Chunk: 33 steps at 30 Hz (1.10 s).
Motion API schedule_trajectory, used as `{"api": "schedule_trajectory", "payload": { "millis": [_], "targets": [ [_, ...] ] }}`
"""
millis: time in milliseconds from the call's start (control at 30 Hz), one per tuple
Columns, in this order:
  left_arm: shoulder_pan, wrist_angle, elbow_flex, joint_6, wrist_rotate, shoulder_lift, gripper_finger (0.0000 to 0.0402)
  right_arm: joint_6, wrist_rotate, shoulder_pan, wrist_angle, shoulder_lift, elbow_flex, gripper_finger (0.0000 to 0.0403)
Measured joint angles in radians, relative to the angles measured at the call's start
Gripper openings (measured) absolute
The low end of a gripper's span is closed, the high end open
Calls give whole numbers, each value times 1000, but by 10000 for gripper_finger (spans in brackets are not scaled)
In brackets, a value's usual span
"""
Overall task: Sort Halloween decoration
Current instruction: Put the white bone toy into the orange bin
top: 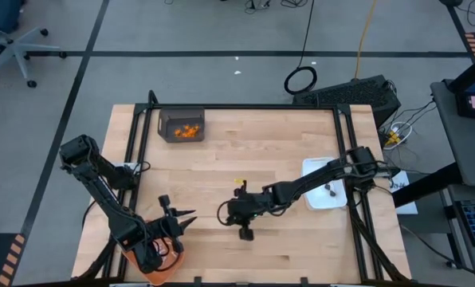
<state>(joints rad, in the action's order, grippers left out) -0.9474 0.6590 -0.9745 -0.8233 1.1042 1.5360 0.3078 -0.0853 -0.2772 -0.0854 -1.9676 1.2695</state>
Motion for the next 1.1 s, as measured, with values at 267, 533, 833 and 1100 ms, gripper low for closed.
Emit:
{"api": "schedule_trajectory", "payload": {
  "millis": [267, 533, 833, 1100],
  "targets": [
    [-5, -102, 0, 184, -1, 5, 102, 59, -29, -2, -439, -123, -3, 2],
    [-12, -226, 0, 429, -1, 5, 175, 59, -50, 6, -772, -173, -3, 2],
    [-42, -443, 0, 1038, 0, 5, 262, 49, -51, 28, -944, -173, -3, 1],
    [-19, -461, 0, 1127, 79, 4, 265, 47, -53, 29, -1004, -173, -3, 1]
  ]
}}
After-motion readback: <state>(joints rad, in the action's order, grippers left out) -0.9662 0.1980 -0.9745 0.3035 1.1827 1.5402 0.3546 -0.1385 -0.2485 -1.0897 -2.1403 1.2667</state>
